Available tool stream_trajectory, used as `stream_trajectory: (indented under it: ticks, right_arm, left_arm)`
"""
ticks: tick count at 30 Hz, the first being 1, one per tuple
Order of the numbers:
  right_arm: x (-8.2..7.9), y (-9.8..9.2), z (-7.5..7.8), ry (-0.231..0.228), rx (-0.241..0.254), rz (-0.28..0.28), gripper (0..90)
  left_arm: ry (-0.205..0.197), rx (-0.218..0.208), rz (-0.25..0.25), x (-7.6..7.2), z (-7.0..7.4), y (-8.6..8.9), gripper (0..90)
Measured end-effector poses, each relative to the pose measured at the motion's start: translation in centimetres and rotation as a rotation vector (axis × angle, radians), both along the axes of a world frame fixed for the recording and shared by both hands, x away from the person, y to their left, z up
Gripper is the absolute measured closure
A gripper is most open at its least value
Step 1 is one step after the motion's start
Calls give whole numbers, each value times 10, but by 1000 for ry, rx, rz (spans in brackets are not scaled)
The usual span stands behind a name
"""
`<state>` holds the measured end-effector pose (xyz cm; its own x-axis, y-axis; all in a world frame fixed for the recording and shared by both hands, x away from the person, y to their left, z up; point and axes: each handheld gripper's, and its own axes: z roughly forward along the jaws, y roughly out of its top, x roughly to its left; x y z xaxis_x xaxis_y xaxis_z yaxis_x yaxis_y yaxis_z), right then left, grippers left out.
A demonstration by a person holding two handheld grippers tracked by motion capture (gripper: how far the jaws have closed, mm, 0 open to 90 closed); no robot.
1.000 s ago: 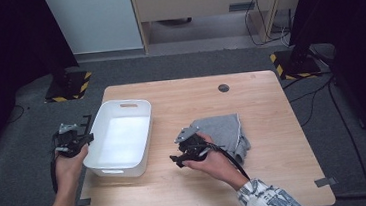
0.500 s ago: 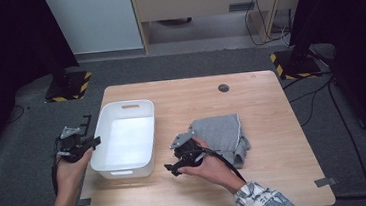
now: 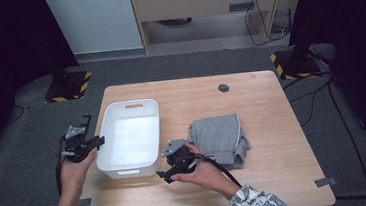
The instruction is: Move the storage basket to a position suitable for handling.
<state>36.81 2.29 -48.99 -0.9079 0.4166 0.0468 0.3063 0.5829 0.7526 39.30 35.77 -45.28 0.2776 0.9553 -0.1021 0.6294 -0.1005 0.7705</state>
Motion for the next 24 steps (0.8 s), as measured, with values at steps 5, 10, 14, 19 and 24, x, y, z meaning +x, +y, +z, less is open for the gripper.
stream_trajectory:
  ticks: [5,10,14,19,24]
  right_arm:
    - [1,0,-1,-22,-16,-20,233]
    - [7,-6,0,-28,-25,-41,235]
    - [9,-10,0,-32,-34,-65,234]
    - [11,-15,-1,-30,-34,-86,238]
    - [16,-20,-1,-25,-35,-93,244]
  left_arm:
    - [1,4,-26,5,0,-12,750]
    - [1,11,-41,11,0,-23,759]
    - [2,9,-50,18,0,-32,787]
    - [3,5,-47,27,0,-39,795]
    - [2,-1,-45,31,-1,-44,795]
